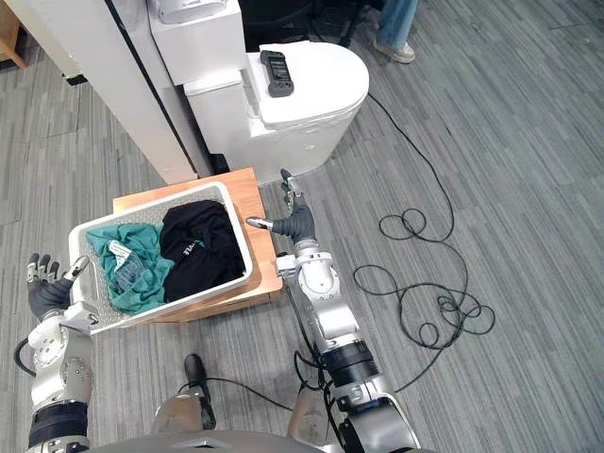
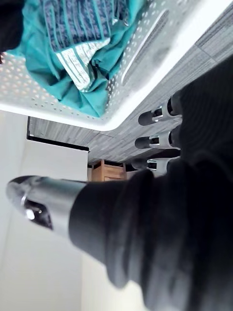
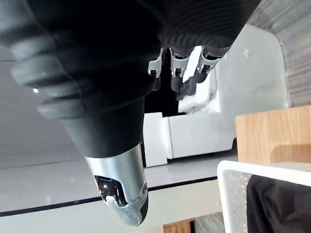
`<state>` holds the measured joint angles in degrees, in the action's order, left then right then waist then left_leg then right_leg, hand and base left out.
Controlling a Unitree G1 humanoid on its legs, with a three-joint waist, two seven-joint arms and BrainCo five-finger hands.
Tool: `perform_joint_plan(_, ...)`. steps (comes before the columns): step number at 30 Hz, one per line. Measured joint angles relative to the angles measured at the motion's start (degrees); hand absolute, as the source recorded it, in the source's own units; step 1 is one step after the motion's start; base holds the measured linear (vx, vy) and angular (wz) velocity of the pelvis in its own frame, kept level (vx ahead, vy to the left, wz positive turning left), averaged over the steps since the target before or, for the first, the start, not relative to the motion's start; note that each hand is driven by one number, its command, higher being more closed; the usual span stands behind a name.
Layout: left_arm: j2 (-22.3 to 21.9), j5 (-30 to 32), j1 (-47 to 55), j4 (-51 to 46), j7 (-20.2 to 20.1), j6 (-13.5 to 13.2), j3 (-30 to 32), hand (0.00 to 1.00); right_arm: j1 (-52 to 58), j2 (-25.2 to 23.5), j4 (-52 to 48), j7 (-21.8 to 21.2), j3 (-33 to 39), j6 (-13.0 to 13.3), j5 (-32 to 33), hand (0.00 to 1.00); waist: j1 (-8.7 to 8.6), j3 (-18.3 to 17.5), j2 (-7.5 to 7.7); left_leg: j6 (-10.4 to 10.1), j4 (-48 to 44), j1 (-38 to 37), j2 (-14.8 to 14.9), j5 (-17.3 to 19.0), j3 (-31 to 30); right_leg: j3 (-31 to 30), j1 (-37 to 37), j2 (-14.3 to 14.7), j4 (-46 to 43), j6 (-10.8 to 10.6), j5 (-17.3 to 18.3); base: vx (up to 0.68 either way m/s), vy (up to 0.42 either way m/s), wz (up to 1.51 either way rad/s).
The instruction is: Pick up the laundry basket with both hands and put the clothes into the washing machine.
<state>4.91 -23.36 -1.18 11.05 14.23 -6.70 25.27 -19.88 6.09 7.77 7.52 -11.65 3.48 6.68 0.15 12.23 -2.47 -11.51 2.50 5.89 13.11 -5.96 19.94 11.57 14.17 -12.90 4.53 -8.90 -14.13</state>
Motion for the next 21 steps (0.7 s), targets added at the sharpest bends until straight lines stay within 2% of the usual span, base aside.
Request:
perform_joint_plan(9, -0.19, 1.2, -0.23, -1.34, 0.62, -0.02, 5.37, 0.0, -1.13, -0.57, 2.29, -0.01, 0.19, -0.26, -0.35, 0.0, 0.8, -0.07, -0.11, 0.21, 1.44, 0.27, -0.77, -0.78, -0.54, 0.44, 0.85, -0.7, -0.88, -0.2, 0.72, 0.0, 0.002, 0.03)
perform_joint_plan(12, 0.2, 1.19, -0.42, 0.43, 0.64, 0.0, 6.08, 0.0, -1.24, -0.93, 4.92, -0.05, 0.38, -1.31, -0.36, 0.0, 1.45, -0.08, -0.11, 0.23, 1.52, 0.7, -0.84, -0.9, -0.54, 0.36, 1.38, -0.74, -1.03, -0.25, 0.65, 0.0, 0.002, 0.01)
perform_joint_plan(21, 6.0, 0.32, -6.68, 18.78, 0.46, 1.45, 5.86, 0.0, -4.68, -0.95, 7.49, -1.09, -1.65, -2.15, -0.25, 0.0, 2.31, -0.06, -0.05, 0.4, -1.59, 3.85, -0.54, 0.16, -1.46, 0.12, 2.78, -0.92, -1.29, -0.2, 0.45, -0.01, 0.001, 0.03)
